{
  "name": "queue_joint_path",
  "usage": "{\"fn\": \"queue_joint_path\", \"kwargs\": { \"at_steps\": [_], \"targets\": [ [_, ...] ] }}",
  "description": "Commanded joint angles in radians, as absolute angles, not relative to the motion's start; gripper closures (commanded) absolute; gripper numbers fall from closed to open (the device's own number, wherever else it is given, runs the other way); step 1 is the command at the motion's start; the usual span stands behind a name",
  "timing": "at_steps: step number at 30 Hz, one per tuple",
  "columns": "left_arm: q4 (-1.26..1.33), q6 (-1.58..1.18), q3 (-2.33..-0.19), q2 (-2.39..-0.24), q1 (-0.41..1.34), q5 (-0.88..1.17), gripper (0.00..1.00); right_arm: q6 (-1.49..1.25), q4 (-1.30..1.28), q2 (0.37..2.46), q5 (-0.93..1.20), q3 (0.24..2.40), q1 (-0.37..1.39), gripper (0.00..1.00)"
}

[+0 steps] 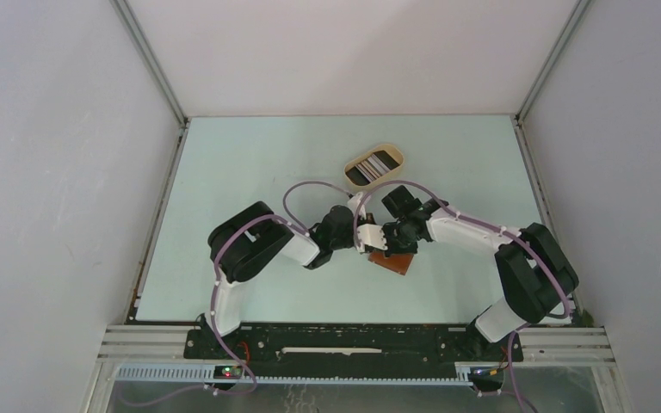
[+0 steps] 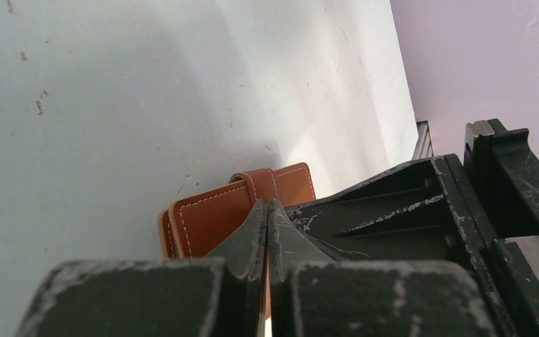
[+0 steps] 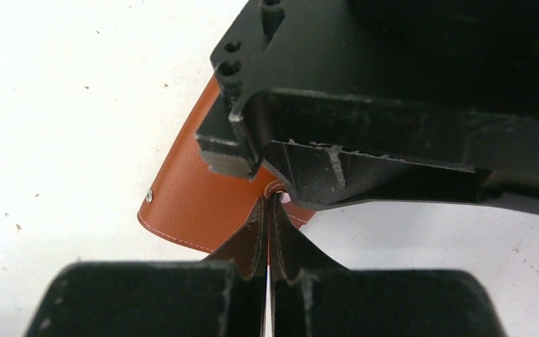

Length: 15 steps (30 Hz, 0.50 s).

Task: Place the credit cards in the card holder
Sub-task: Close the card holder at the center of the board.

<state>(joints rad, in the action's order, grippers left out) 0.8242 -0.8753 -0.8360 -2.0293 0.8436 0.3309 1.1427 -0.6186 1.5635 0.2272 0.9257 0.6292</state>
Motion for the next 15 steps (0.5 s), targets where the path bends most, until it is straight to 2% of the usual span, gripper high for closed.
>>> {"fn": "queue_joint_path", "kwargs": {
  "at_steps": [1,15],
  "targets": [
    [0.739,-0.894,-0.792,-2.034,0.866,0.315,1.00,1.143,-0.615,1.625,0.215,0.930,0.650,1.00],
    [0.683,-0.925,-0.782,-2.040,0.886,0.286,1.00,1.170,-0.669,1.662,0.195,0.989,0.661,1.00]
  ]
}}
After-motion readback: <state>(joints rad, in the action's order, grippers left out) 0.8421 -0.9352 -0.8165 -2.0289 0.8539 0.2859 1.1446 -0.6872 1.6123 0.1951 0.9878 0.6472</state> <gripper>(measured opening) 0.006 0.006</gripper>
